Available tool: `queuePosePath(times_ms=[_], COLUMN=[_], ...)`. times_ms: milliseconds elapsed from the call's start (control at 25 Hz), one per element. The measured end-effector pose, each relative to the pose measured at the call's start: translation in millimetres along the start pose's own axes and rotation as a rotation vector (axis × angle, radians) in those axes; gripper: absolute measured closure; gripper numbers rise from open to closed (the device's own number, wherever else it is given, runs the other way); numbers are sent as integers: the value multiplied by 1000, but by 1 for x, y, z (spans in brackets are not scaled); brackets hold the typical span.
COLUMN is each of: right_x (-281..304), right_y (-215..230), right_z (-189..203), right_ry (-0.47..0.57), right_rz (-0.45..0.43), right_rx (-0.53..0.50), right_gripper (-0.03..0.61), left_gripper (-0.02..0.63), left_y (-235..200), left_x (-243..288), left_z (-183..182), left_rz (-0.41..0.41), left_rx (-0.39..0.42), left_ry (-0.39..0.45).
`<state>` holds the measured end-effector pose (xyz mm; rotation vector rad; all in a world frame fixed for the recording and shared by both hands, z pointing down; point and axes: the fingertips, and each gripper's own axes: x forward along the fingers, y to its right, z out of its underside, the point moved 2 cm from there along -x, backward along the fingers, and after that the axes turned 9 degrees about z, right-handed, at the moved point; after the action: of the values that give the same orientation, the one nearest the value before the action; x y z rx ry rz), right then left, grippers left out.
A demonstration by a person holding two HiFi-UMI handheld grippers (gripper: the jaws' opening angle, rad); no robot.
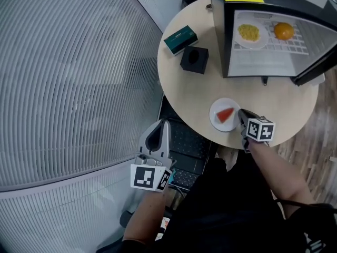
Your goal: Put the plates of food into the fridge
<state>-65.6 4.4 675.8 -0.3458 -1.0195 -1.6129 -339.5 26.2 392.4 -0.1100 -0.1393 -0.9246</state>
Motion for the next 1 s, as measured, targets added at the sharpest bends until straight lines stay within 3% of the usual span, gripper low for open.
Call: queuePosePath(times_ms=[440, 1000], right_x=[-21, -48], right_y=[22, 41], right_z=[-37, -92], right_ry=[39, 117], right_rz=[-92, -140], right_rx=[113, 110], right_gripper=[560, 561], left_gripper=[607, 607], left_y=[40, 76], left_x=[54, 107], left_z=[-18, -43], left_rz=[51, 109], left_rx=[17, 40], left_ry=[10, 42])
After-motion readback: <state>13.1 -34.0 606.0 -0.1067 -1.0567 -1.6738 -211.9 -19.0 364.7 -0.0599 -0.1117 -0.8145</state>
